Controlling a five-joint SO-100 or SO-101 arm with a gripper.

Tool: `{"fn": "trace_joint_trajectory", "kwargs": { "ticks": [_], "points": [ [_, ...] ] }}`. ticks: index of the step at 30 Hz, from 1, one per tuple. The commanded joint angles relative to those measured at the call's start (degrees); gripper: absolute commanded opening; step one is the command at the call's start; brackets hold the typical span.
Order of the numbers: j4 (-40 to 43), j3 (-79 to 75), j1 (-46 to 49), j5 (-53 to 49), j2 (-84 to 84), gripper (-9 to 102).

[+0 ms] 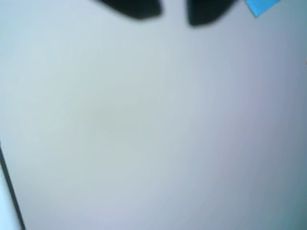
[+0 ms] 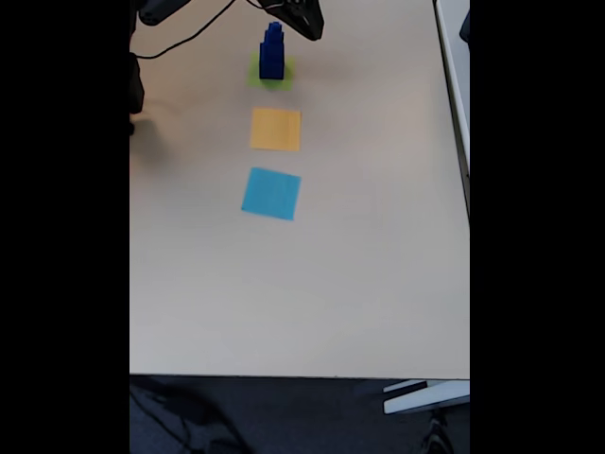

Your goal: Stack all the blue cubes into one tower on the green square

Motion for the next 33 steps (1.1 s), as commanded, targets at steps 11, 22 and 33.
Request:
{"fn": "trace_joint_trajectory", "kwargs": {
  "ticks": [11, 22, 33],
  "points": [
    [-0.62, 20.65, -1.32, 4.31, 18.46, 0],
    [-16.44, 61.08, -0.97, 5.27, 49.39, 0],
    [-38.5, 102.48, 0.18, 1.23, 81.04, 0]
  ]
}}
